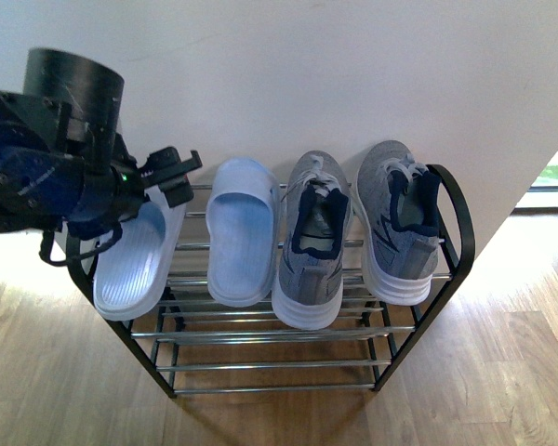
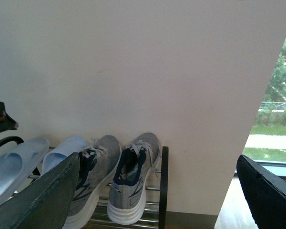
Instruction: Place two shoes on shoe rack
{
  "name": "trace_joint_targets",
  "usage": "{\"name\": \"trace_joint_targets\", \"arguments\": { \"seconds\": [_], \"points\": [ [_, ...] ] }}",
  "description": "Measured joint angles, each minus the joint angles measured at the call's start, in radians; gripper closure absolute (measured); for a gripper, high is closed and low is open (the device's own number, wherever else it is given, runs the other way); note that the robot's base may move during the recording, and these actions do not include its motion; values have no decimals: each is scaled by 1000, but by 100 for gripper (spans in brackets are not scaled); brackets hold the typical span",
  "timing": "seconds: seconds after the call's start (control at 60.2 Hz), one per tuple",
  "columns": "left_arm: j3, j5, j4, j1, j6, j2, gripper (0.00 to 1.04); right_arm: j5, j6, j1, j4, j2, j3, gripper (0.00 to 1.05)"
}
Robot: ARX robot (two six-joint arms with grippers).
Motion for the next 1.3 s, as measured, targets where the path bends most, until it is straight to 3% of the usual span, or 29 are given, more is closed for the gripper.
{"name": "trace_joint_targets", "arguments": {
  "seconds": [0.332, 0.515, 0.648, 0.697, 0.797, 0.88, 1.013, 1.096, 1.295],
  "points": [
    [-330, -278, -275, -46, 92, -707, 9, 0, 0, 0, 0, 0, 0, 9],
    [-379, -455, -605, -85, 126, -1172, 9, 0, 0, 0, 0, 0, 0, 9],
    [-379, -641, -938, -176, 95, -1498, 9, 0, 0, 0, 0, 0, 0, 9],
    [-385, -644, -1022, -177, 69, -1577, 9, 0, 0, 0, 0, 0, 0, 9],
    [-386, -651, -1029, -171, 51, -1595, 9, -1, 0, 0, 0, 0, 0, 9],
    [-393, -641, -1029, -170, 47, -1596, 9, -2, 0, 0, 0, 0, 0, 9],
    [-578, -219, -653, -23, 285, -1757, 30, 1, 0, 0, 0, 0, 0, 9],
    [-639, -76, -537, 31, 410, -1817, 42, 0, 0, 0, 0, 0, 0, 9],
    [-716, 35, -503, 117, 514, -1871, 71, -1, 0, 0, 0, 0, 0, 9]
  ]
}}
